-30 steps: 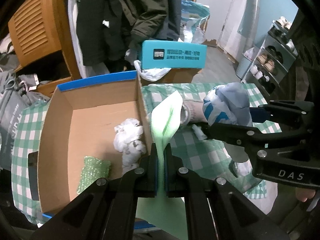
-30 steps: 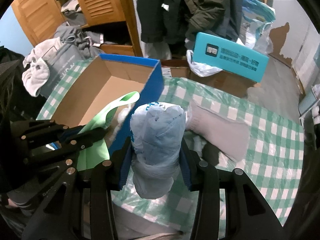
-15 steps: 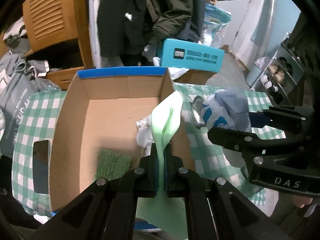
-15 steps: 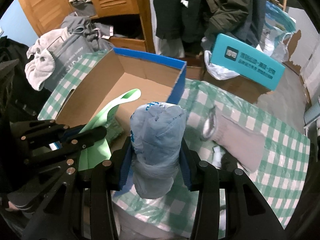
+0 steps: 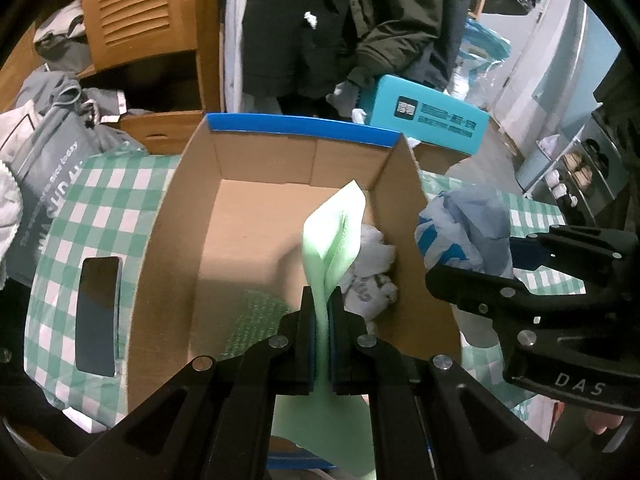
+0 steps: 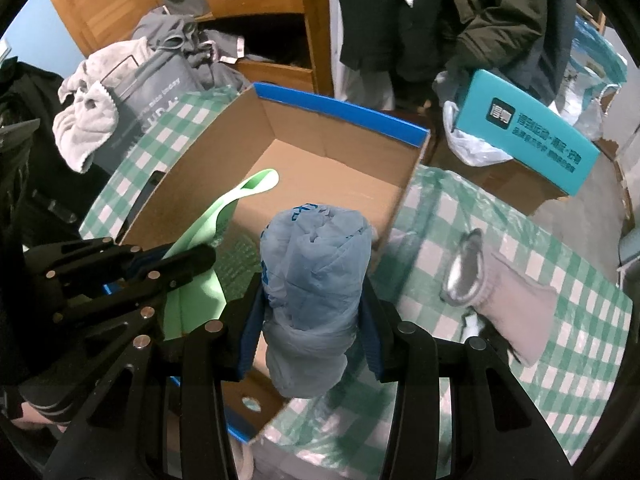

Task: Organize soft objects
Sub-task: 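Carry the green cloth and blue sock with both grippers over the cardboard box, then lower both grippers into the box and open them to release the items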

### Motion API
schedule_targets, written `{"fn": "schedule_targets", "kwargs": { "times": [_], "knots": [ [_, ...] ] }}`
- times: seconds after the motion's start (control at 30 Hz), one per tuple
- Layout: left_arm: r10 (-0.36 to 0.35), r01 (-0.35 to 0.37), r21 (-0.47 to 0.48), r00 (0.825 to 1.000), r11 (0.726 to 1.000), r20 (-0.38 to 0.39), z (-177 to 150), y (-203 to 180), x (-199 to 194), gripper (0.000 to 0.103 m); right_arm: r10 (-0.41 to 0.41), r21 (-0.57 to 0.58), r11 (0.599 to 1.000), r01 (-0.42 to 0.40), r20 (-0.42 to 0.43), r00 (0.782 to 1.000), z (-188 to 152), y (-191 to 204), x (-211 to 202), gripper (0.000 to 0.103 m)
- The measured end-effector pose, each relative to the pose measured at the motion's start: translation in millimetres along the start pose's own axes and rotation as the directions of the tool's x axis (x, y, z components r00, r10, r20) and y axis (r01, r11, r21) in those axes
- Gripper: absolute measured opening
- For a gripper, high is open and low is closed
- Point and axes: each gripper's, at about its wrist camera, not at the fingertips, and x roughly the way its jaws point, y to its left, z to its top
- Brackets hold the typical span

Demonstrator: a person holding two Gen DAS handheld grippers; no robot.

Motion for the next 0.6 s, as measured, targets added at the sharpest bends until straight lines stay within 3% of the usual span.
{"fn": "schedule_targets", "kwargs": {
  "times": [0.4, 0.53, 0.6],
  "knots": [
    [0.057, -0.057, -0.005, 0.998, 0.998, -0.007, 0, 13, 2, 0.006, 0.007, -0.012, 1.000, -0.008, -0.016, 1.000, 11, 10, 18, 0.044],
    [0.070, -0.070, -0.004, 0.997, 0.998, -0.015, 0, 13, 3, 0.015, 0.019, -0.005, 1.000, -0.019, -0.007, 1.000, 13, 9, 18, 0.051],
    [0.063, -0.063, -0.005, 0.998, 0.998, -0.014, 0, 13, 2, 0.024, 0.023, -0.004, 1.000, -0.023, 0.003, 1.000, 13, 8, 16, 0.062]
  ]
}}
